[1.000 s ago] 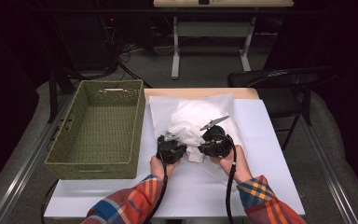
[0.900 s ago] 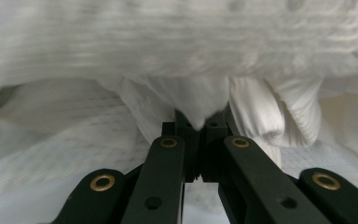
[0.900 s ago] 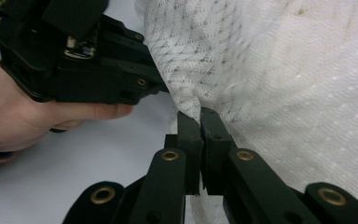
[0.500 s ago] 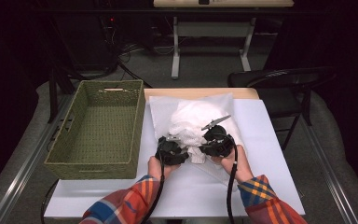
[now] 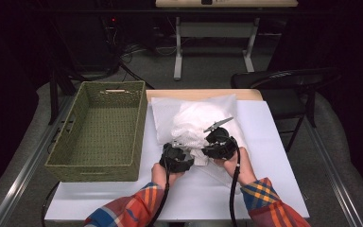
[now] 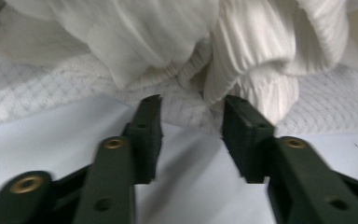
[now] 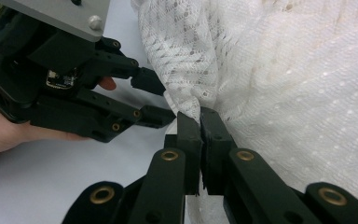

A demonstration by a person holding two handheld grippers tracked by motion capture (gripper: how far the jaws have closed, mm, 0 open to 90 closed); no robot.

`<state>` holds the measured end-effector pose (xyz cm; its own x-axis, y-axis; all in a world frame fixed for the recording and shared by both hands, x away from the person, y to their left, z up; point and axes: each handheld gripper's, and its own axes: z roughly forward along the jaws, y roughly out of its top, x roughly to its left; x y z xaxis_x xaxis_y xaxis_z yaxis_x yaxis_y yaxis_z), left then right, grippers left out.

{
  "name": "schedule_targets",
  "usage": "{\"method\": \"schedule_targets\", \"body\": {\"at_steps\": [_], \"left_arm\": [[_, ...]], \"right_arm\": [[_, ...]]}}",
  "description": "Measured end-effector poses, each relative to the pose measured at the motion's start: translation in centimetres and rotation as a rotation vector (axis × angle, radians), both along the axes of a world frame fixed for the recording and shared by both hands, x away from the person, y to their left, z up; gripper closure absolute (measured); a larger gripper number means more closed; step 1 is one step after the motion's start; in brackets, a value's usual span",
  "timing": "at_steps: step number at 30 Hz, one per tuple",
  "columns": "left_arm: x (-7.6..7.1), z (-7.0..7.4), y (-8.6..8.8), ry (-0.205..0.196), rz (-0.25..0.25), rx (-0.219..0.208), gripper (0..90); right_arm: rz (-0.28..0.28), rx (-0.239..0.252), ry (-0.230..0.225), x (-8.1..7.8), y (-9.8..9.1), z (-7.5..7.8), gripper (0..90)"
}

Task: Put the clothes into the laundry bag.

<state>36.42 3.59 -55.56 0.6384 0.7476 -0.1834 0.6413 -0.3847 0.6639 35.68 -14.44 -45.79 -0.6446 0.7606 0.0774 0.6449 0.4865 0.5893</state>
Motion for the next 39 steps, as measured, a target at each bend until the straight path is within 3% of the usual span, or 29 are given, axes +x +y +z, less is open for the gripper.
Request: {"method": "schedule_targets", "body": {"at_steps": [4,7,9,10,12,16,18,22,30,34,38,39], "left_arm": [[0.1,-0.3,0.0,-0.037,-0.006,0.023,74.9],[0.1,-0.3,0.1,-0.032,-0.035,0.023,85.5],[-0.1,-0.3,0.1,-0.040,-0.041,0.027,88.0],[-0.2,-0.3,0.0,-0.054,-0.037,0.027,88.2],[-0.2,-0.3,0.2,-0.040,-0.033,0.012,87.8],[-0.9,-0.2,0.9,-0.019,-0.026,0.002,75.8],[-0.9,0.0,1.1,-0.018,-0.026,0.020,75.8],[-0.6,-0.2,1.1,-0.024,0.000,0.006,75.8],[0.0,-0.4,-0.3,-0.056,0.029,-0.009,72.4],[0.2,0.3,-1.0,-0.087,0.027,-0.031,71.8],[0.5,0.2,-1.5,-0.090,0.020,-0.039,72.8],[0.6,-0.1,-1.6,-0.072,0.017,-0.030,72.8]], "right_arm": [[-0.009,-0.001,0.006,0.0,-0.1,-0.1,88.0],[-0.010,-0.001,0.007,0.1,0.0,-0.1,88.0],[-0.004,-0.008,0.004,0.1,0.0,-0.1,88.1],[-0.006,-0.012,0.003,0.1,0.1,-0.1,88.1],[-0.010,-0.007,0.003,0.0,0.0,-0.1,88.1],[-0.010,-0.010,0.003,0.0,0.0,-0.1,88.0],[-0.008,-0.012,0.001,0.0,0.0,-0.1,88.0],[-0.010,-0.010,0.004,0.1,0.1,-0.1,88.0],[-0.010,-0.011,0.004,0.1,0.1,-0.2,87.9],[-0.010,-0.011,0.004,0.1,0.0,-0.1,87.9],[-0.006,-0.014,0.005,0.1,0.0,-0.1,87.9],[-0.007,-0.013,0.007,0.1,0.0,-0.2,87.9]]}}
